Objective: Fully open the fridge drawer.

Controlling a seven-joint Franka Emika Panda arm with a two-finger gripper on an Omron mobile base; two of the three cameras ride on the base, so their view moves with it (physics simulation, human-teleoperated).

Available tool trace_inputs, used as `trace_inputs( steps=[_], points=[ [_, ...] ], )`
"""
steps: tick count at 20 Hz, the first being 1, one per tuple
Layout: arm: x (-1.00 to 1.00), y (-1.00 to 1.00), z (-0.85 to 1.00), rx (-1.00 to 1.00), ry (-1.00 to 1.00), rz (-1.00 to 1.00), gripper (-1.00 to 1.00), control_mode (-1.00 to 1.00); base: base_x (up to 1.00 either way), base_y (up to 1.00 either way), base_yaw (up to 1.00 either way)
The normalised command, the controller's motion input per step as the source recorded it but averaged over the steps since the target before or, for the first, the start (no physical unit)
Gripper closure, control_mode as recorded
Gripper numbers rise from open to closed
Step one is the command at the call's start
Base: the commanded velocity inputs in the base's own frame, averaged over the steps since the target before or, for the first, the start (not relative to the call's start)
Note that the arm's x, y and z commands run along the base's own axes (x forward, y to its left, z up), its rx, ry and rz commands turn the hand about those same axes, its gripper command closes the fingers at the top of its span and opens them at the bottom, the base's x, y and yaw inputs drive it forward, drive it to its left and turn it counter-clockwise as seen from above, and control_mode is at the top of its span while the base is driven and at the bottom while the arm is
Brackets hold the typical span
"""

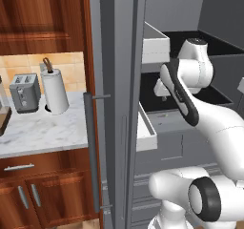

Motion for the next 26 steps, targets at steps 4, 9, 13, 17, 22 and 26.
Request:
trace_inputs(
  steps=[4,9,13,17,22,26],
  points=[
    [0.0,-0.24,-0.79,-0.1,0.0,0.0,-1.0,-1.0,0.0,0.0,0.0],
    [0.0,-0.23,-0.73,-0.04,-0.01,0.0,-1.0,-1.0,0.0,0.0,0.0],
    [0.17,-0.45,-0.41,0.0,-0.07,-0.01,-1.0,-1.0,0.0,0.0,0.0],
    [0.38,-0.48,-0.28,0.0,-0.1,0.0,-1.0,-1.0,0.0,0.0,0.0],
    [0.48,-0.27,-0.18,0.0,-0.1,0.0,-1.0,-1.0,0.0,0.0,0.0],
    [0.5,-0.02,-0.14,0.0,-0.03,0.0,-1.0,-1.0,0.0,0.0,0.0]
  ],
)
